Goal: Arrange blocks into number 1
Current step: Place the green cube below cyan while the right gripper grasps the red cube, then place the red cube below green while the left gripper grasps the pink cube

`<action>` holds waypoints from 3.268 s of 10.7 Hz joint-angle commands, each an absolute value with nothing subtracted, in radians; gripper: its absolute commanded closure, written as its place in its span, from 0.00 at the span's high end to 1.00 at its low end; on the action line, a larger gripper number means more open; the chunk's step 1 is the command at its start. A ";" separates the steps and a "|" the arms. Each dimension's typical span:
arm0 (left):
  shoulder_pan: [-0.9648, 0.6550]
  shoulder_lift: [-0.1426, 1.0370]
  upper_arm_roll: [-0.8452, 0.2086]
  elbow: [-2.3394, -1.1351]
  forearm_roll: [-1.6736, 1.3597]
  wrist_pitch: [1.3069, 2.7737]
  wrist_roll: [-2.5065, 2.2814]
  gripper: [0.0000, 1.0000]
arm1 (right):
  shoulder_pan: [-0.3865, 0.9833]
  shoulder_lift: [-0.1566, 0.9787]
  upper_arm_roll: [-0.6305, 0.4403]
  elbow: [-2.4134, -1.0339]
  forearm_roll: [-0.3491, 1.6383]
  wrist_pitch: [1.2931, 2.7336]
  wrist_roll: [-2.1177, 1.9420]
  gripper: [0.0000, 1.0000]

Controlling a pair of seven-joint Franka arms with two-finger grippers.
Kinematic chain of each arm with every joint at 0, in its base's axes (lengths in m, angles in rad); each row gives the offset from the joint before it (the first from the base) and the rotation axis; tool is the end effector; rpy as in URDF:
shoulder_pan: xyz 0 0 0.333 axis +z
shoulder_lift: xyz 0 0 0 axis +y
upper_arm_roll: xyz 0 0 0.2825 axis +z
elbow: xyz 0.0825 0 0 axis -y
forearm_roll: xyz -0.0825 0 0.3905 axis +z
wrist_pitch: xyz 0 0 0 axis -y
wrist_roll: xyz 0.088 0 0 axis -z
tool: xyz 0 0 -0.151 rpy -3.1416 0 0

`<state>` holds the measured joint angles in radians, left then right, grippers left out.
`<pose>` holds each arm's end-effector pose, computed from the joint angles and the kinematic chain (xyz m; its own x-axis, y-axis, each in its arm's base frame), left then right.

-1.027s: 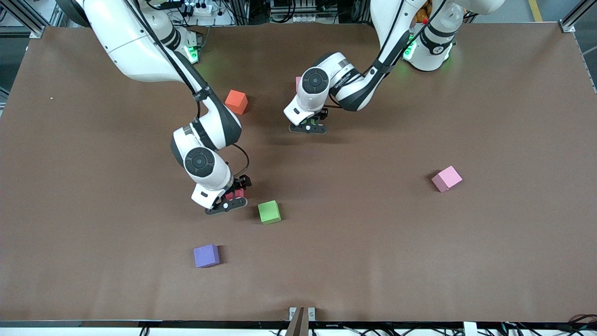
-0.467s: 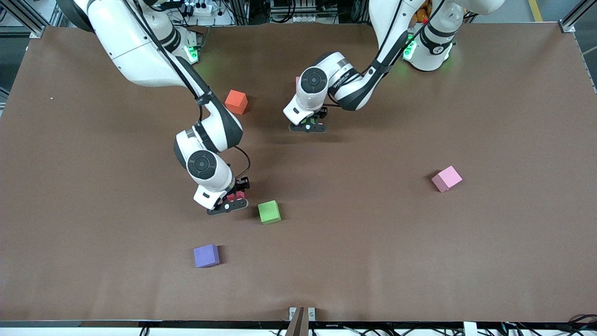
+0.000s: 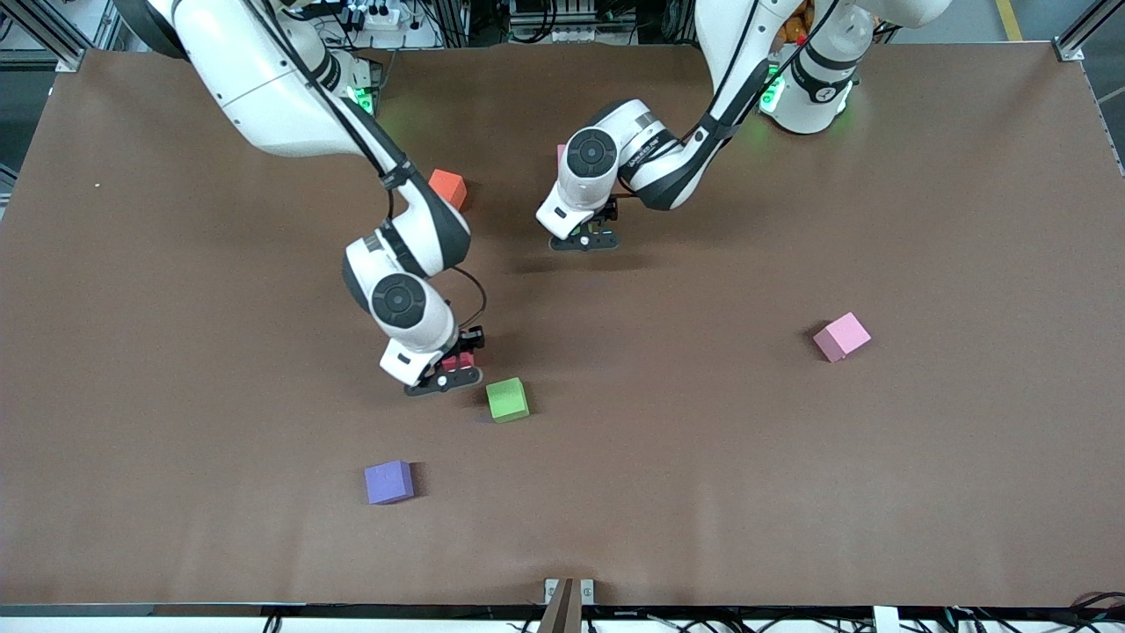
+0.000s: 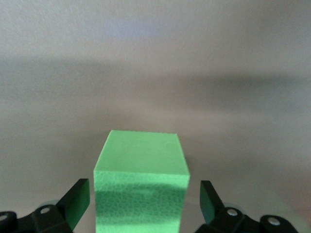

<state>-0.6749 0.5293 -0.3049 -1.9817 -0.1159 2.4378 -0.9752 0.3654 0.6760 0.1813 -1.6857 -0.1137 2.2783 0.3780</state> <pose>0.3206 -0.4989 0.1265 0.9691 0.1110 -0.2205 0.1285 -0.9895 0.0665 0.5613 0.3309 0.1304 0.9750 0.2087 -0.0764 0.2090 -0.9779 -0.0043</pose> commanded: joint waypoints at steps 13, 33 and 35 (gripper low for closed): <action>-0.275 0.273 0.112 -1.985 -0.038 2.191 0.043 1.00 | 0.716 0.664 0.266 -1.707 -0.127 2.261 0.874 0.00; -0.264 0.486 0.245 -1.991 -0.104 2.281 -0.214 0.54 | 0.646 0.631 0.233 -1.663 -0.140 2.327 0.928 1.00; -0.268 0.485 0.256 -1.991 -0.104 2.286 -0.164 0.25 | 0.540 0.630 0.233 -1.641 -0.138 2.312 0.858 1.00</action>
